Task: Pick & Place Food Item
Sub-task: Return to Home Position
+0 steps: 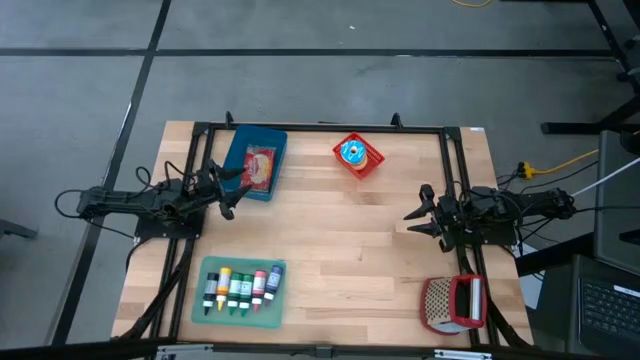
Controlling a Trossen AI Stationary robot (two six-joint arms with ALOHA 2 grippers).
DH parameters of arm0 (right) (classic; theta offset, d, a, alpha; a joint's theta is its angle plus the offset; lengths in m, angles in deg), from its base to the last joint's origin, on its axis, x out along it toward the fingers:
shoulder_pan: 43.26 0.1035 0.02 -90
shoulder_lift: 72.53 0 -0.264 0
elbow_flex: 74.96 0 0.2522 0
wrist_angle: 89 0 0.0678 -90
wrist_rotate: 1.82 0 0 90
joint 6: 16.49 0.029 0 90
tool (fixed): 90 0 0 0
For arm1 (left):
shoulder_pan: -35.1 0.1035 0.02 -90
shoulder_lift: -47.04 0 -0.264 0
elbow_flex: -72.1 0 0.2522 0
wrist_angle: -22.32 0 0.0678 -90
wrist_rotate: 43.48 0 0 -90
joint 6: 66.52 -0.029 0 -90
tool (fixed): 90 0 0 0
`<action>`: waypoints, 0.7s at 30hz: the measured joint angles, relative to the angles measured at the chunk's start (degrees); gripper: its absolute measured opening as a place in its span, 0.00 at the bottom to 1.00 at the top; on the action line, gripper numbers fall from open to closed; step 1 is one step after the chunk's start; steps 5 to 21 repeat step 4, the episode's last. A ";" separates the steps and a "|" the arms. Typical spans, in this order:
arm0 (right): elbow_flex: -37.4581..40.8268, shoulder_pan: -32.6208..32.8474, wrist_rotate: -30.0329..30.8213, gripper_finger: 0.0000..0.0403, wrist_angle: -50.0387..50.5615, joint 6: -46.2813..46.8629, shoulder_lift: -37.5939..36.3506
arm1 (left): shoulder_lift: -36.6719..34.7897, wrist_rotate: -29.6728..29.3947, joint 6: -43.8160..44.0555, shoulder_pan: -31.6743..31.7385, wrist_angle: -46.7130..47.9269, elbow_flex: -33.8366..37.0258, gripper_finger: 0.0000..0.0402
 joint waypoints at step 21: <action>0.00 0.00 0.01 0.35 0.00 -0.01 0.00 | -0.01 -0.01 0.00 0.00 0.00 0.00 0.66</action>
